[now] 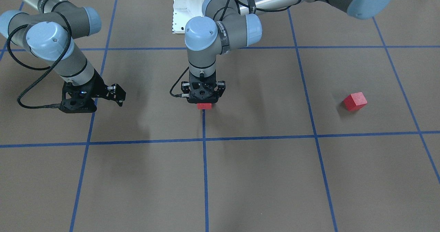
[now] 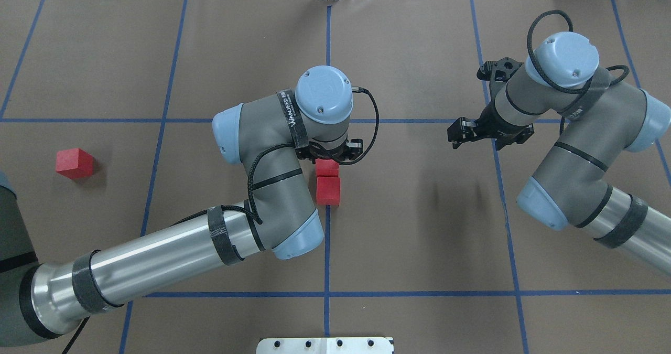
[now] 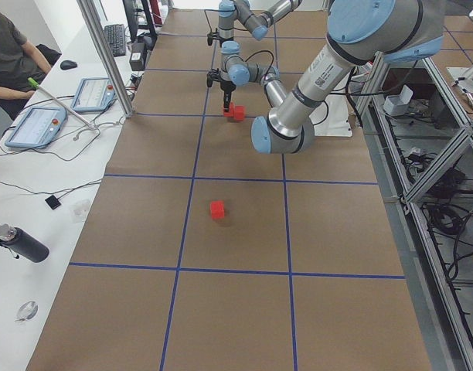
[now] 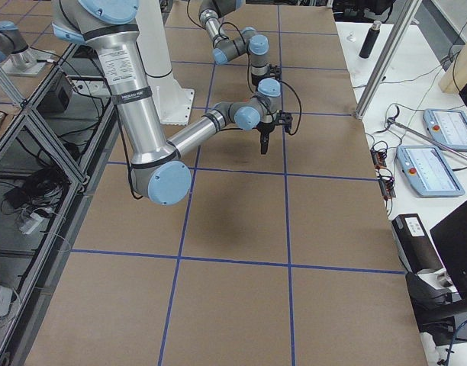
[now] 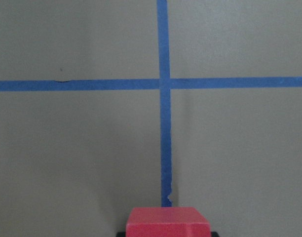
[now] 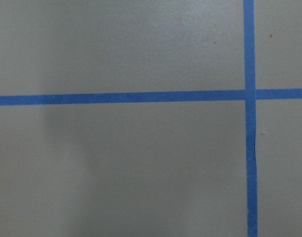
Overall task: Form red blocks into L shape at center
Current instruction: 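Carry the held cube with the left gripper beside the center cube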
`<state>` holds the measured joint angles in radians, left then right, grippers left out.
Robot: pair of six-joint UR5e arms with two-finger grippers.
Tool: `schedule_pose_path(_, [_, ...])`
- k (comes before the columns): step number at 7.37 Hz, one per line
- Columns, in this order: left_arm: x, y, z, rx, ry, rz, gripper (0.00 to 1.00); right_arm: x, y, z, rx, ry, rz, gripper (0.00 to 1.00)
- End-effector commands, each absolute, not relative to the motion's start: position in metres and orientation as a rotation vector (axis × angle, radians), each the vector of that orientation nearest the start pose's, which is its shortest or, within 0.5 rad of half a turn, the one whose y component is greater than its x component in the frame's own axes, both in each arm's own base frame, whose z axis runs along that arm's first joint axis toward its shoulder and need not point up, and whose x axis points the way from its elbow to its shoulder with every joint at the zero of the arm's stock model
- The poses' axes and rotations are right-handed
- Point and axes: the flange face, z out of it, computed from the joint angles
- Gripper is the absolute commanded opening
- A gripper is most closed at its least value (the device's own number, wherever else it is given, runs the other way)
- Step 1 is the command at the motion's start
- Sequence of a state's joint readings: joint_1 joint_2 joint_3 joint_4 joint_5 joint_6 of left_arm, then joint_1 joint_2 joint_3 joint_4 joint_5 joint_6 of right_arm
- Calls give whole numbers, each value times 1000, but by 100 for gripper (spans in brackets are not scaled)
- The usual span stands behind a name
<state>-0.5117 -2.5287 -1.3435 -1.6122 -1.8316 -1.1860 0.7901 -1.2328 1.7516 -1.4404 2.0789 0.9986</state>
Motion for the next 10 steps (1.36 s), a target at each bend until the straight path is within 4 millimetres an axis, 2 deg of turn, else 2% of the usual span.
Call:
schedule_pose_path(1, [627,-472,146,109,798,-16,0,-372,-496,378,19,-800,41,100])
schedule_pose_path(3, [627,-472,154,103,791,-18,0,-372,-496,379,18,-799,42,100])
schedule_pose_path(10, [632,-465,152,98,794,-12,3,-372,-496,379,17,-798,42,100])
